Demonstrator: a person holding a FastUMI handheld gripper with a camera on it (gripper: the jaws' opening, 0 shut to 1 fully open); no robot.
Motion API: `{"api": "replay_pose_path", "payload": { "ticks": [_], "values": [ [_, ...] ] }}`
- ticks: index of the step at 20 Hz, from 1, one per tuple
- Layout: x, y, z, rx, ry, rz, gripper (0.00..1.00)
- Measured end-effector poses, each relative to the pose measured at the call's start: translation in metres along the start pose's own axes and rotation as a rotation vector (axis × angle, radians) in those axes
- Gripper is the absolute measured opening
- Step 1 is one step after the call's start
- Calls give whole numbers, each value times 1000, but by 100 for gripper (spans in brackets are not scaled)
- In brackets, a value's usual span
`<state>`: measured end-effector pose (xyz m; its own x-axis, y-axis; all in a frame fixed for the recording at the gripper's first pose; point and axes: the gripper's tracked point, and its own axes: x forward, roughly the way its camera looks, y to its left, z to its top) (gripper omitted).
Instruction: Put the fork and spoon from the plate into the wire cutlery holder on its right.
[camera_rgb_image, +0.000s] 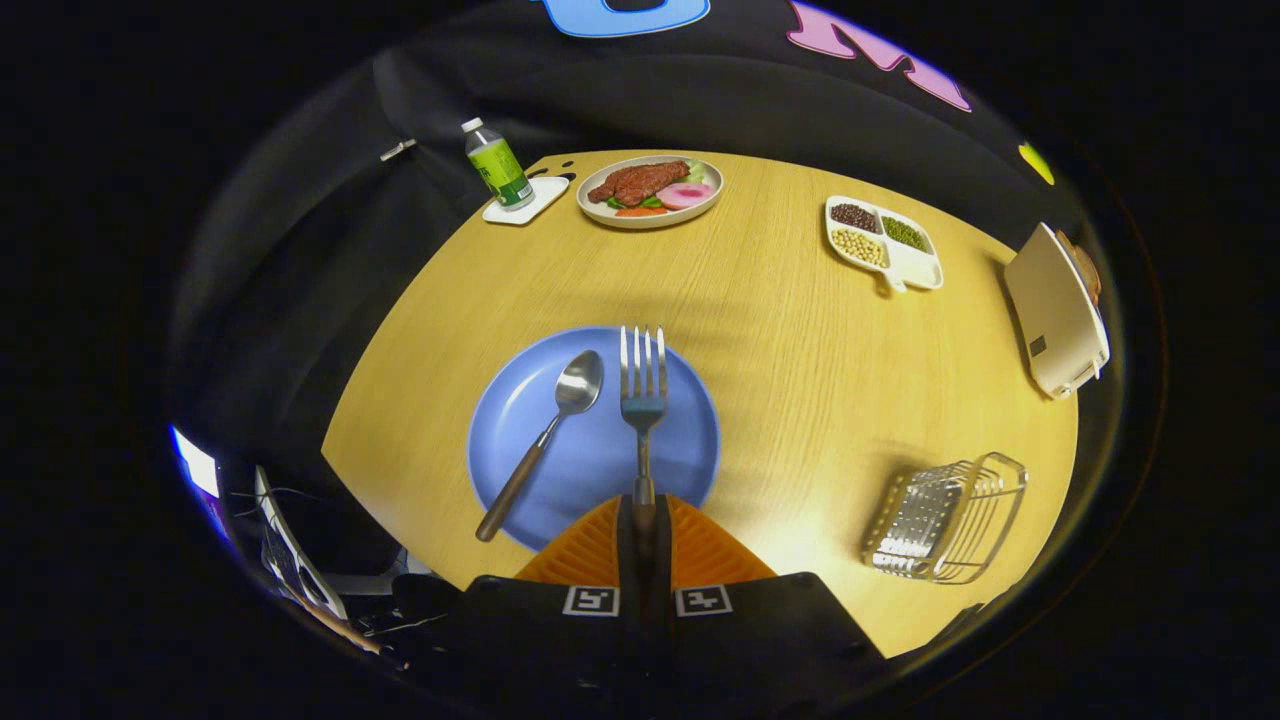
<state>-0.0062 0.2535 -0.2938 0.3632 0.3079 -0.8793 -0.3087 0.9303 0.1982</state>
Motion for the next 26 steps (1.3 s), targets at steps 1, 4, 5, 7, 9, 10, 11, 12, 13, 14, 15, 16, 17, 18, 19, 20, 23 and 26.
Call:
{"api": "replay_pose_path", "payload": {
  "ticks": [1, 4, 5, 7, 9, 10, 11, 12, 13, 14, 15, 16, 17, 18, 19, 20, 23, 26],
  "values": [
    [-13, -10, 0, -10, 3, -2, 6],
    [-51, -48, -3, -31, 27, -19, 6],
    [-63, -63, -6, -37, 41, -29, 6],
    [-84, -97, -11, -43, 72, -53, 6],
    [-99, -133, -18, -67, 104, -102, 6],
    [-105, -149, -21, -80, 123, -120, 6],
    [-109, -163, -26, -85, 144, -132, 6],
    [-113, -174, -31, -81, 171, -139, 6],
    [-114, -182, -36, -77, 190, -136, 6],
    [-116, -189, -41, -71, 218, -133, 6],
    [-115, -197, -46, -67, 246, -132, 6],
    [-115, -202, -52, -69, 276, -129, 6],
    [-113, -208, -55, -73, 303, -127, 6],
    [-110, -212, -58, -78, 330, -125, 6],
    [-107, -215, -62, -78, 353, -114, 6],
    [-106, -212, -64, -75, 374, -94, 6],
    [-101, -208, -74, -111, 437, -58, 6],
    [-93, -212, -81, -161, 498, -60, 6]
  ]
}}
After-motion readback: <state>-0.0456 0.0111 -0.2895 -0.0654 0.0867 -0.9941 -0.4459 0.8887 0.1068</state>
